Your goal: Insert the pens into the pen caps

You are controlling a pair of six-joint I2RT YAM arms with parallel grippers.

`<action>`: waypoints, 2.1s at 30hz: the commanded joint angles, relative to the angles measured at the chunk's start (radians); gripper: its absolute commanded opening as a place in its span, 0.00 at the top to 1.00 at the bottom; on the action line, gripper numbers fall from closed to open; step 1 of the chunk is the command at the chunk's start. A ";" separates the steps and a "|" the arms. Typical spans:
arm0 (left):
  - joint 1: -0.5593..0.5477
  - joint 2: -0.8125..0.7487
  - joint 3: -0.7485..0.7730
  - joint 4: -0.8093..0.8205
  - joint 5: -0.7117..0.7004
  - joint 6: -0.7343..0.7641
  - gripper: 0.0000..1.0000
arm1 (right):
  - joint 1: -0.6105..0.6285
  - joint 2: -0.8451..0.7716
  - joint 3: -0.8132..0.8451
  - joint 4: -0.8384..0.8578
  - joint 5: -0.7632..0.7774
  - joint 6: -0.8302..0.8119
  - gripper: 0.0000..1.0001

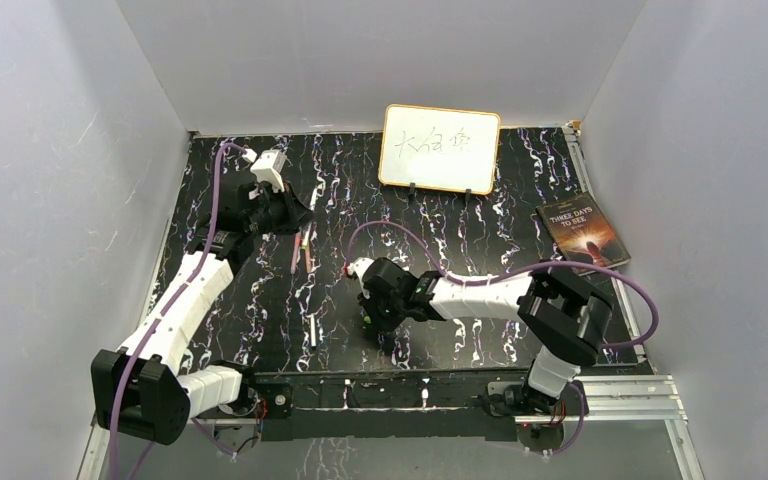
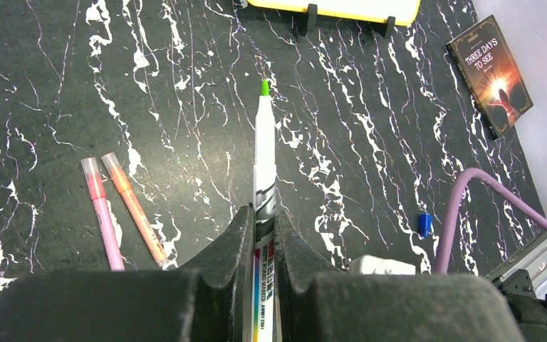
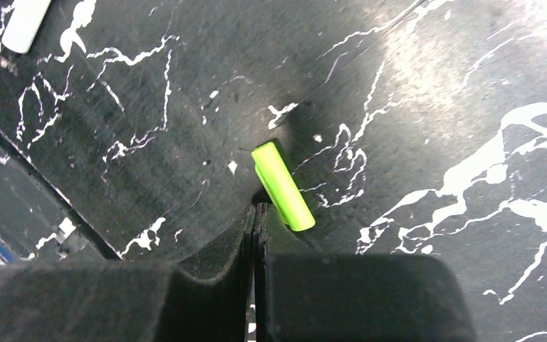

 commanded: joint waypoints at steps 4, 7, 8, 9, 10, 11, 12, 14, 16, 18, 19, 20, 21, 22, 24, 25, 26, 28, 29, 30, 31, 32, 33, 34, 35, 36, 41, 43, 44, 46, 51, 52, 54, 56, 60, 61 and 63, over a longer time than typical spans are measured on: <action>0.010 -0.039 0.020 -0.015 0.031 0.008 1.00 | -0.049 0.033 0.060 0.018 0.056 -0.005 1.00; 0.009 -0.042 0.016 -0.015 0.032 0.008 1.00 | -0.061 0.053 0.086 0.017 0.059 -0.013 1.00; 0.011 -0.044 0.015 -0.015 0.032 0.008 1.00 | -0.065 0.063 0.092 0.018 0.063 -0.016 1.00; 0.011 -0.044 0.014 -0.015 0.032 0.009 1.00 | -0.070 0.069 0.101 0.021 0.065 -0.017 1.00; 0.011 -0.046 0.014 -0.016 0.035 0.010 1.00 | -0.074 0.084 0.109 0.023 0.069 -0.017 1.00; 0.012 -0.046 0.014 -0.018 0.034 0.011 1.00 | -0.080 0.103 0.120 0.023 0.073 -0.016 1.00; 0.013 -0.047 0.013 -0.019 0.036 0.012 1.00 | -0.085 0.114 0.132 0.023 0.077 -0.018 1.00; 0.012 -0.050 0.010 -0.019 0.033 0.014 1.00 | -0.091 0.127 0.154 0.025 0.083 -0.021 1.00; 0.013 -0.053 0.008 -0.019 0.037 0.016 1.00 | -0.094 0.136 0.174 0.029 0.084 -0.022 1.00; 0.014 -0.054 0.005 -0.016 0.040 0.015 1.00 | -0.094 0.145 0.193 0.030 0.082 -0.024 1.00; 0.014 -0.055 0.004 -0.015 0.039 0.016 1.00 | -0.094 0.146 0.200 0.031 0.079 -0.025 1.00; 0.014 -0.055 0.004 -0.015 0.040 0.015 1.00 | -0.094 0.144 0.205 0.032 0.079 -0.021 1.00; 0.014 -0.057 0.004 -0.016 0.040 0.016 1.00 | -0.094 0.140 0.207 0.035 0.082 -0.017 1.00; 0.015 -0.056 0.004 -0.016 0.040 0.016 1.00 | -0.094 0.123 0.206 0.039 0.089 -0.009 1.00; 0.015 -0.061 0.004 -0.018 0.038 0.016 1.00 | -0.094 0.092 0.200 0.041 0.109 0.012 1.00; 0.015 -0.065 0.003 -0.017 0.032 0.015 1.00 | -0.094 0.084 0.197 0.041 0.119 0.030 1.00; 0.015 -0.067 0.003 -0.015 0.029 0.013 1.00 | -0.093 0.055 0.192 0.045 0.123 0.044 1.00; 0.017 -0.069 0.002 -0.010 0.020 0.009 1.00 | -0.089 0.030 0.188 0.048 0.126 0.077 1.00; 0.018 -0.071 0.003 -0.008 0.016 0.006 1.00 | -0.085 0.021 0.187 0.049 0.138 0.091 1.00; 0.019 -0.070 0.002 -0.005 0.013 0.004 1.00 | -0.080 0.015 0.185 0.051 0.153 0.103 0.99; 0.021 -0.068 0.003 -0.002 0.013 0.001 1.00 | -0.076 0.011 0.185 0.050 0.169 0.112 0.94; 0.021 -0.066 0.005 -0.001 0.016 0.001 1.00 | -0.073 0.011 0.187 0.050 0.174 0.116 0.88; 0.022 -0.064 0.006 0.000 0.019 0.000 1.00 | -0.072 0.014 0.192 0.045 0.174 0.120 0.81; 0.023 -0.062 0.007 0.000 0.020 0.000 1.00 | -0.070 0.021 0.200 0.036 0.174 0.122 0.75; 0.024 -0.062 0.007 0.002 0.023 0.000 1.00 | -0.069 0.033 0.212 0.024 0.173 0.122 0.71; 0.025 -0.061 0.007 0.002 0.024 0.002 1.00 | -0.066 0.049 0.224 0.009 0.177 0.120 0.68; 0.028 -0.063 0.013 -0.006 0.023 0.008 1.00 | -0.032 0.118 0.282 -0.063 0.231 0.106 0.58; 0.029 -0.063 0.015 -0.007 0.020 0.011 1.00 | -0.014 0.136 0.306 -0.090 0.264 0.104 0.55; 0.030 -0.062 0.013 -0.007 0.021 0.011 1.00 | -0.009 0.144 0.313 -0.097 0.275 0.107 0.54; 0.031 -0.060 0.012 -0.005 0.023 0.010 1.00 | -0.003 0.162 0.324 -0.106 0.290 0.117 0.52; 0.034 -0.056 0.015 -0.006 0.030 0.012 1.00 | 0.006 0.178 0.326 -0.119 0.315 0.137 0.52; 0.033 -0.056 0.014 -0.006 0.029 0.013 1.00 | 0.007 0.180 0.324 -0.120 0.316 0.138 0.52; 0.034 -0.054 0.013 -0.003 0.034 0.012 1.00 | 0.009 0.183 0.322 -0.124 0.318 0.141 0.52; 0.034 -0.051 0.012 0.001 0.040 0.010 1.00 | 0.013 0.190 0.320 -0.129 0.324 0.146 0.52; 0.034 -0.048 0.010 0.004 0.045 0.008 1.00 | 0.017 0.203 0.318 -0.131 0.344 0.166 0.53; 0.034 -0.047 0.011 0.002 0.045 0.008 1.00 | 0.018 0.208 0.321 -0.131 0.349 0.169 0.53; 0.035 -0.048 0.011 0.000 0.048 0.009 1.00 | 0.018 0.217 0.330 -0.135 0.351 0.172 0.54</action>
